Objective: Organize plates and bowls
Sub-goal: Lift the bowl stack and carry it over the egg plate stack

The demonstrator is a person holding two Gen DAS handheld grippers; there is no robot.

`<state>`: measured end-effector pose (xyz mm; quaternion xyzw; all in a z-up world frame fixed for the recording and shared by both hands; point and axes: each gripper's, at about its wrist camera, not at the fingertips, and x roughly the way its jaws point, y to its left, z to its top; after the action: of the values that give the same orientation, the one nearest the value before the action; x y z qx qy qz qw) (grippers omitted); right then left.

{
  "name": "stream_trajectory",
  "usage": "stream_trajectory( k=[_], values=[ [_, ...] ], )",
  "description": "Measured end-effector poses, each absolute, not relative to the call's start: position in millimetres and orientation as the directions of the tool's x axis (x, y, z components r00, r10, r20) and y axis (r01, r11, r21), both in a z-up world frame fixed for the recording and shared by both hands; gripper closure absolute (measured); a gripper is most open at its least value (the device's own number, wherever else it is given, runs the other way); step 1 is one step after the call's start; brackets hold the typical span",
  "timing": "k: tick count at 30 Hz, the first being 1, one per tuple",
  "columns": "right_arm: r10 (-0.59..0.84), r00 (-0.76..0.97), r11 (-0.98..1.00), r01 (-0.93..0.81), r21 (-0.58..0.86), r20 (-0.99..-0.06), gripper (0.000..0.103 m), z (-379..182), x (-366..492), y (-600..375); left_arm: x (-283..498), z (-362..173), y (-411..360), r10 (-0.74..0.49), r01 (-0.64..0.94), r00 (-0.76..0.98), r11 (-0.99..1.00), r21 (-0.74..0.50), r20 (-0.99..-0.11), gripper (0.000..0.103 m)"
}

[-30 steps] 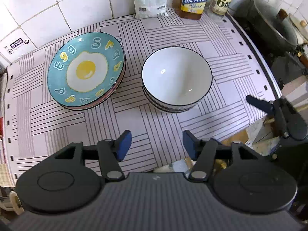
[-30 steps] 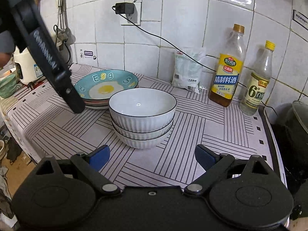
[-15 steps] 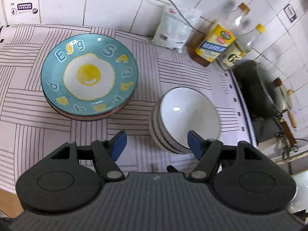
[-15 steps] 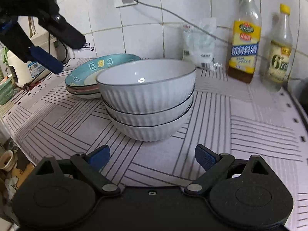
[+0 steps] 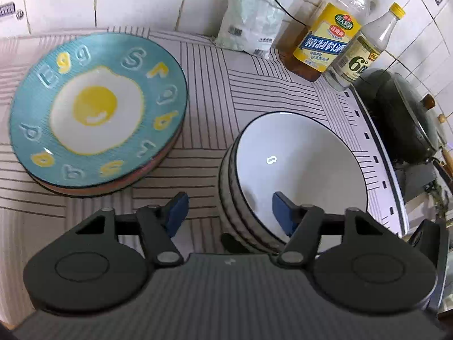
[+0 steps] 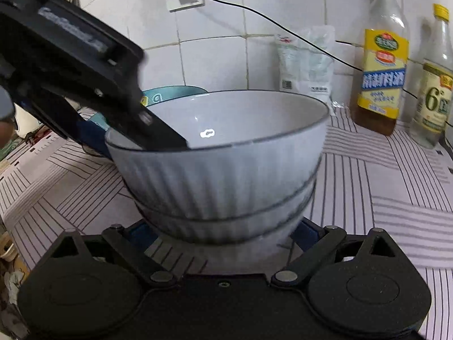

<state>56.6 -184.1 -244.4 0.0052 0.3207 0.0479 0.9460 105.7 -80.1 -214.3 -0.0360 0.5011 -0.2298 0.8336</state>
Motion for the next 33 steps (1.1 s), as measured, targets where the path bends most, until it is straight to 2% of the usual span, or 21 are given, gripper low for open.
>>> stream_trajectory(
  k=[2,3,13,17,23,33],
  values=[
    [0.094,0.787,0.995,-0.088,0.041,-0.609,0.002,-244,60,-183,109,-220,-79,-0.399,0.299,0.406,0.908,-0.293,-0.822,0.047],
    [0.097,0.787,0.995,-0.089,0.043,-0.61,0.002,-245,62,-184,111,-223,-77,-0.387,0.273,0.416,0.917,-0.293,-0.823,0.044],
    [0.12,0.772,0.993,-0.097,0.071,-0.624,0.0,-247,74,-186,123,-234,-75,-0.453,0.237,0.403,0.891,-0.387,-0.795,0.047],
    [0.125,0.78,0.992,-0.103,0.071,-0.613,0.0,-248,73,-187,123,-236,-79,-0.504,0.255,0.383,0.863,-0.436,-0.774,0.06],
    [0.129,0.773,0.991,-0.119,0.059,-0.621,0.0,-247,72,-186,112,-231,-84,-0.481,0.326,0.414,0.871,-0.367,-0.773,0.059],
    [0.138,0.784,0.989,-0.143,0.041,-0.605,0.0,-247,64,-177,100,-224,-68,-0.492,0.356,0.411,0.862,-0.361,-0.768,0.059]
  ],
)
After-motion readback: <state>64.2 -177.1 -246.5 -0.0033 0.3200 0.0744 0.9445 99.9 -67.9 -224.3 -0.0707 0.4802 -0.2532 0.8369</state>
